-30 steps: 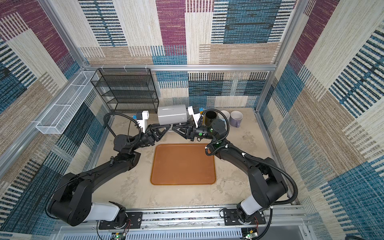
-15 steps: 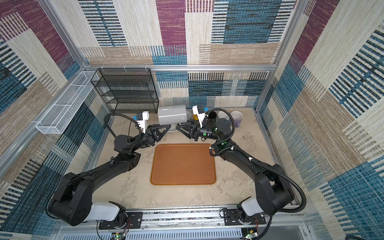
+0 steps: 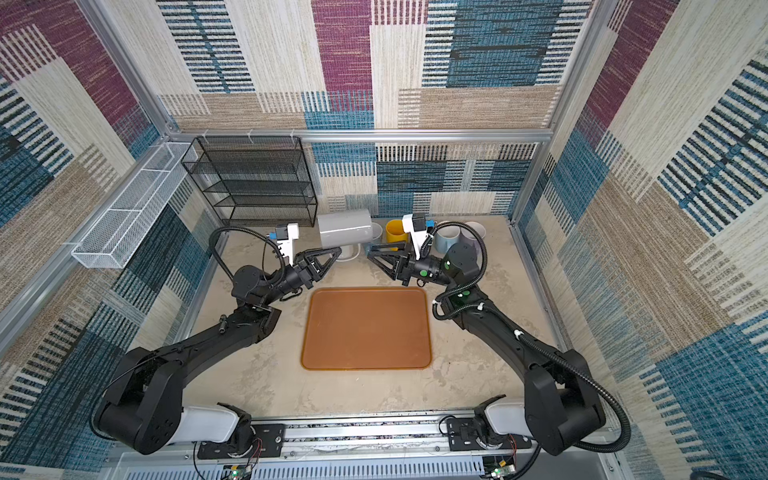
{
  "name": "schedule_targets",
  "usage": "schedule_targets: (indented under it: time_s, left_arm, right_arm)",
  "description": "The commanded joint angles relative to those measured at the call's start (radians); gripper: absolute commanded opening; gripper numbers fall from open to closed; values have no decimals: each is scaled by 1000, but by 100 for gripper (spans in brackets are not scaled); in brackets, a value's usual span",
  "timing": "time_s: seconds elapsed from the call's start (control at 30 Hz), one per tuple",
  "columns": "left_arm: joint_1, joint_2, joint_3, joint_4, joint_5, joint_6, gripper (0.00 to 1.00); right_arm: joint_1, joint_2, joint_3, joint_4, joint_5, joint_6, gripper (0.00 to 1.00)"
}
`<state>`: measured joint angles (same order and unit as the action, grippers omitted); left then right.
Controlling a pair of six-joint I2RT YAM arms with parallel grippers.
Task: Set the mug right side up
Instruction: 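Open the right gripper and withdraw it while the left holds the grey mug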
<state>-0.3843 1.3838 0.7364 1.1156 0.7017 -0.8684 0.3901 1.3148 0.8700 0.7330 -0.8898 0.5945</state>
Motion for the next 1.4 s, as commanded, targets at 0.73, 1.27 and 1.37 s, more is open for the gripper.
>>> schedule_targets:
  time_s: [0.73, 1.27, 1.37]
  left_arm:
    - [-4, -203, 167, -793, -352, 244, 0]
    - [-4, -180, 311, -1235, -629, 405, 0]
    - [-4, -146, 340, -1289, -667, 429, 0]
  right_arm:
    - [-52, -114, -58, -127, 38, -79, 37]
    - [-62, -132, -94, -144, 54, -82, 37]
    - [-63, -139, -99, -155, 57, -89, 37]
